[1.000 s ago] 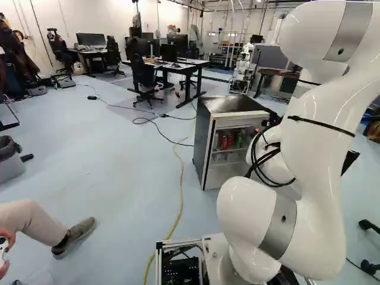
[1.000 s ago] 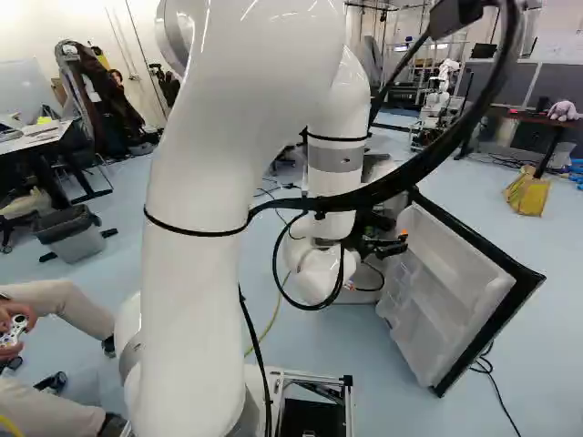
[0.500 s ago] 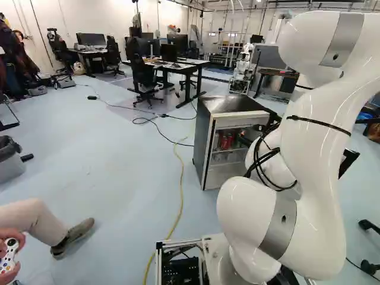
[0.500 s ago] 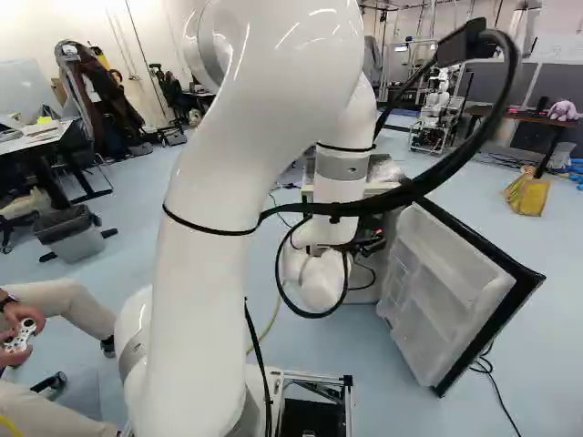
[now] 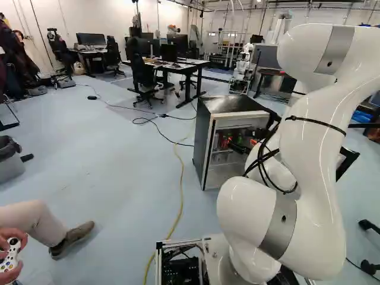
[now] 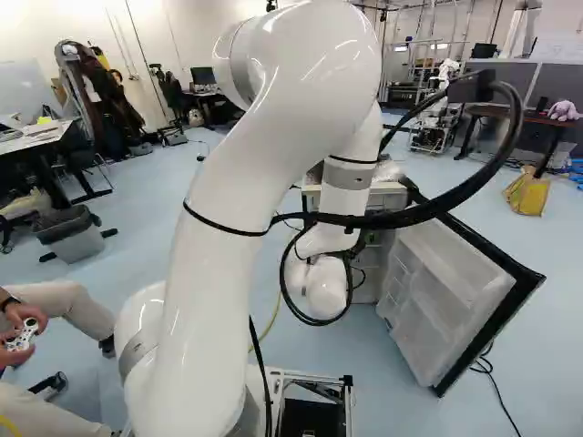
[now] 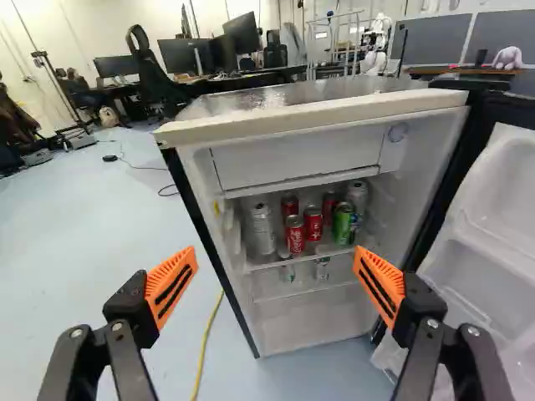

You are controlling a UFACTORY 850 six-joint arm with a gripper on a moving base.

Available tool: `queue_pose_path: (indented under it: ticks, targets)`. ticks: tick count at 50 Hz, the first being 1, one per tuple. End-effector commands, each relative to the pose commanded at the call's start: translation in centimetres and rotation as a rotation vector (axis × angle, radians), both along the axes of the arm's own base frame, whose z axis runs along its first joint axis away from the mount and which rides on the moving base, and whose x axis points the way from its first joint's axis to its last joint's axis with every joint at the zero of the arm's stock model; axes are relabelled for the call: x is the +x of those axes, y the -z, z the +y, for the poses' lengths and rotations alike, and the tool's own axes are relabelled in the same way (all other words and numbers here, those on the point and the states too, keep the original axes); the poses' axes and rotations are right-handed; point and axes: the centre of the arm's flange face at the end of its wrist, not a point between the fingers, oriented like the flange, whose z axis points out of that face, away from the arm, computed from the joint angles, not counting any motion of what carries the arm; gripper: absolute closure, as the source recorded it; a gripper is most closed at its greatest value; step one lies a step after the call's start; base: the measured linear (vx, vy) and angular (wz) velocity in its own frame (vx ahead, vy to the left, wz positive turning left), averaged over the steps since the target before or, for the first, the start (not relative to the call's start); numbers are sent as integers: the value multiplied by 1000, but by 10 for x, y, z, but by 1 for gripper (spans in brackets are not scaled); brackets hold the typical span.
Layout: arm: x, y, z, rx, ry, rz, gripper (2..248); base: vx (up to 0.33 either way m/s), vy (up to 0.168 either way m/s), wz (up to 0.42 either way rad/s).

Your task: Grab a drink from the fridge

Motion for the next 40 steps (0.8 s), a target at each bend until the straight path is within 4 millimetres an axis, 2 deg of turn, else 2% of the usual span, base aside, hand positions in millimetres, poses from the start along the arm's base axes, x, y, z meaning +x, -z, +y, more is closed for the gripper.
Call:
queue_pose_path:
  ticks: [40]
  targets:
    - [14, 51, -7, 43, 6, 65, 3, 0, 0, 0]
